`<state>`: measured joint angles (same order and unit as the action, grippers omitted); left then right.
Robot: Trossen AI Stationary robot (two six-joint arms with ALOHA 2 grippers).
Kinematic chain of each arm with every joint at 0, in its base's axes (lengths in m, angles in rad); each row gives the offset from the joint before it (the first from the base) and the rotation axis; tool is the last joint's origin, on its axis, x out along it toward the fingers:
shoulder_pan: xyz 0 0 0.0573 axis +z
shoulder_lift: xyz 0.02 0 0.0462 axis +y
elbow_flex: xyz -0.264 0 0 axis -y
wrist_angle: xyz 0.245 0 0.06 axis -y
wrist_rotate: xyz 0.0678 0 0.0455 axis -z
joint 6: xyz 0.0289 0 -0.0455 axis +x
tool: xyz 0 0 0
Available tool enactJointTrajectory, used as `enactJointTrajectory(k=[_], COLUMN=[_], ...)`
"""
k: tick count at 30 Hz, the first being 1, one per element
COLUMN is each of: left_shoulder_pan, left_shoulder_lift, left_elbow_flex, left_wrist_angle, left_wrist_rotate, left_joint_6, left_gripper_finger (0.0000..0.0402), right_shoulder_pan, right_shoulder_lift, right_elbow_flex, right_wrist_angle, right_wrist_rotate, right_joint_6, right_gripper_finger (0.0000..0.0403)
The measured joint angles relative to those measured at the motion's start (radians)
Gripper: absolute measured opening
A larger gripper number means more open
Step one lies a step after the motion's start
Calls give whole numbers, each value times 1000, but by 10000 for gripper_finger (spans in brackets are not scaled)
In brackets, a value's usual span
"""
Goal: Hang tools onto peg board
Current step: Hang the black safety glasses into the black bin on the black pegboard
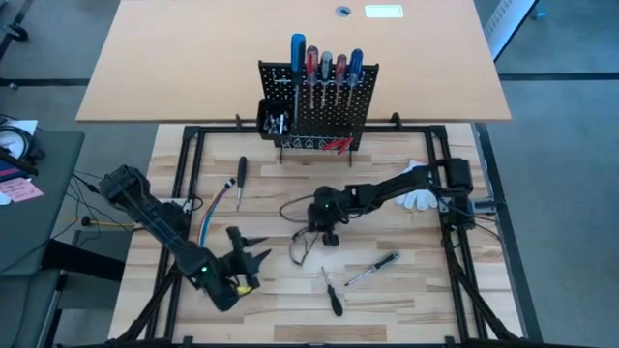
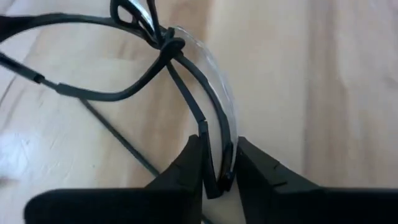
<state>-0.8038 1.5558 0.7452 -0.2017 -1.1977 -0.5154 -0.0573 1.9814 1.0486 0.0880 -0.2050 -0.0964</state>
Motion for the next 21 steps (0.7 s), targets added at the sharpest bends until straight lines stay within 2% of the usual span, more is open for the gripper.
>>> enactJointTrajectory(k=[3,5,8,14,18,21], left_shoulder_pan=[-45,-63,-73,-64,-26,16], left_shoulder_lift=[0,0,0,0,0,0], left_elbow_flex=[0,0,0,-14,-15,-15], left_wrist_angle=[-3,-2,-11,-14,5,82], left_wrist_rotate=[-86,-140,-199,-280,-297,-289], left_joint_6=[-5,-3,-2,-50,-44,20], left_gripper_finger=[168,168,168,168,168,168], right_shoulder_pan=[-20,-26,-9,53,100,129], right_shoulder_lift=[-38,-66,-114,-217,-264,-283], right_elbow_flex=[-39,-84,-168,-316,-332,-319], right_wrist_angle=[33,115,297,716,862,909], right_wrist_rotate=[8,12,6,-2,-4,-45], right_joint_6=[174,279,355,436,412,369], right_gripper_finger=[71,71,70,70,70,70])
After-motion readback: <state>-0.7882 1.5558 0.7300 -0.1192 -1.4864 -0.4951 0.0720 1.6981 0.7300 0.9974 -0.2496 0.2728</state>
